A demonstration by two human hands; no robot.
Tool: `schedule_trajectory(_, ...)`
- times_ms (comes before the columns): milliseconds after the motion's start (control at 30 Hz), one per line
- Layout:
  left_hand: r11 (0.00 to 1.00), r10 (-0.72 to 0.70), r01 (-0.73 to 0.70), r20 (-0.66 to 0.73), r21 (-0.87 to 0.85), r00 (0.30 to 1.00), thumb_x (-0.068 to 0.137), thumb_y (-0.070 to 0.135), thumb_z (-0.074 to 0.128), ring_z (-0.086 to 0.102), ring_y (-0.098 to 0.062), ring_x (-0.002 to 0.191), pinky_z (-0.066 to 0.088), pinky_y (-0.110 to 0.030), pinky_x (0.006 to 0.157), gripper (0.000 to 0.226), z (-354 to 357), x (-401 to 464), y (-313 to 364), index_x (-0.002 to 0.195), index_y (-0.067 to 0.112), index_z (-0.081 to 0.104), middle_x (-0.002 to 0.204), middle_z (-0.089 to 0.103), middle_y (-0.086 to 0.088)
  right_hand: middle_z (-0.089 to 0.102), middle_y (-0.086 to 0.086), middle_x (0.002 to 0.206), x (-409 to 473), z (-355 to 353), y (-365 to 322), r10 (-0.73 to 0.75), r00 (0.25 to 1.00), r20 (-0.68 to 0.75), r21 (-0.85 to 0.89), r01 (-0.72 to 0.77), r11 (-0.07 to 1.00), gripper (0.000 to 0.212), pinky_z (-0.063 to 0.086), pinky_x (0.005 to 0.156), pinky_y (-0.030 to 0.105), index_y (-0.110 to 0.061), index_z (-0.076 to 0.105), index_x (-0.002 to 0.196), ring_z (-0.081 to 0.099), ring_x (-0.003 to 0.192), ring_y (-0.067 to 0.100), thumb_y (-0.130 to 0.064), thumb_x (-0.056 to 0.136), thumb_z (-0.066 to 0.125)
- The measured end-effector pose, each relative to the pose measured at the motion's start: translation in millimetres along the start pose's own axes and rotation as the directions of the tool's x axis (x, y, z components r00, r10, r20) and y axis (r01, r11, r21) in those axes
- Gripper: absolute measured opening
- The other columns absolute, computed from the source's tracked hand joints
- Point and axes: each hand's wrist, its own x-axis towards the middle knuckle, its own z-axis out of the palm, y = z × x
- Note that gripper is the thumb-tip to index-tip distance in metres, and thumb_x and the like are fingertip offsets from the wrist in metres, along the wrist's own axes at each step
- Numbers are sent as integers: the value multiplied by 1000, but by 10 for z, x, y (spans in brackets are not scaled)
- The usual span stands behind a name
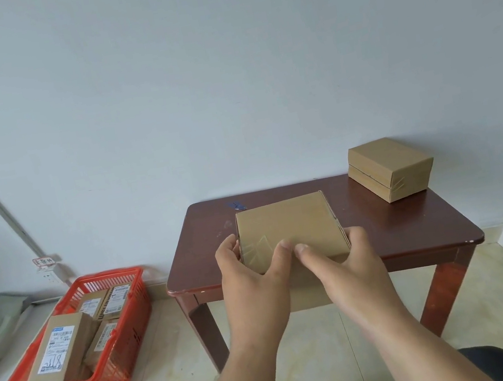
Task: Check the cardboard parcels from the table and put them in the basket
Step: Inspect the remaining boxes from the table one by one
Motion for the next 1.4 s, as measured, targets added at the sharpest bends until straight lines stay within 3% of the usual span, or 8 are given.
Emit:
schedule_trajectory(167, 998, 53, -54, 27, 34, 998, 83, 47, 85, 64, -1, 114, 55, -28, 93, 43, -4, 22, -40, 113, 60, 57, 118, 67, 21, 73, -14, 100, 40, -27, -18, 9, 999, -36, -30, -10, 1000, 48, 58, 77, 33, -29, 54, 109, 71, 86, 2, -48, 80, 87)
schedule_trajectory(267, 995, 69, -72, 50, 62, 996, 83, 47, 85, 55, 8, 115, 53, -26, 96, 45, 0, -25, -78, 121, 46, 62, 124, 58, 18, 72, -13, 101, 89, -39, -46, 2, 998, -63, -66, -6, 998, 52, 58, 79, 35, -27, 53, 107, 71, 90, 6, -52, 78, 87)
schedule_trajectory(400, 992, 66, -71, 50, 103, 997, 85, 42, 83, 49, 21, 106, 45, -2, 77, 42, -6, -12, -73, 121, 39, 61, 124, 55, 18, 70, -13, 100, 53, -37, -11, -15, 997, -75, -92, 8, 996, 53, 54, 72, 30, -26, 52, 105, 69, 88, 3, -53, 78, 88)
schedule_trajectory(533, 994, 46, -48, 24, 94, 999, 87, 45, 83, 44, 30, 100, 42, 0, 73, 51, -15, 44, -39, 127, 41, 52, 123, 46, 25, 72, -11, 100, -32, -18, 58, -25, 997, -72, -124, 16, 992, 55, 56, 73, 33, -25, 51, 105, 71, 87, 6, -54, 77, 88)
schedule_trajectory(867, 995, 83, -83, -2, 61, 997, 84, 47, 84, 52, 9, 112, 44, -2, 75, 53, -18, -55, -38, 124, 45, 50, 122, 44, 28, 73, -15, 111, 37, -6, 96, -78, 993, -83, -127, 68, 990, 71, 60, 88, 42, -37, 62, 119, 71, 100, 5, -80, 64, 74)
schedule_trajectory(1067, 996, 68, -66, -39, 61, 997, 81, 51, 84, 60, 1, 109, 48, -16, 78, 51, -49, 30, -17, 119, 42, 52, 122, 58, 18, 71, -10, 109, -20, 11, 177, -53, 997, -61, -122, 46, 991, 55, 61, 82, 44, -35, 56, 107, 72, 96, 10, -72, 73, 80)
schedule_trajectory(1233, 994, 69, -67, -26, 82, 997, 82, 49, 85, 61, 4, 104, 46, -3, 68, 48, -27, -75, -60, 115, 42, 51, 118, 61, 19, 69, -8, 105, 75, -23, 77, 2, 995, -103, -121, -15, 993, 58, 60, 83, 46, -28, 51, 102, 70, 95, 15, -72, 76, 79)
schedule_trajectory(1400, 995, 45, -40, -44, 95, 998, 82, 51, 85, 61, 11, 95, 46, -6, 64, 44, -9, -90, -52, 105, 44, 48, 112, 62, 21, 69, -9, 105, 28, -12, 70, 0, 995, -103, -151, -16, 988, 59, 58, 78, 42, -27, 50, 103, 69, 93, 12, -71, 77, 79)
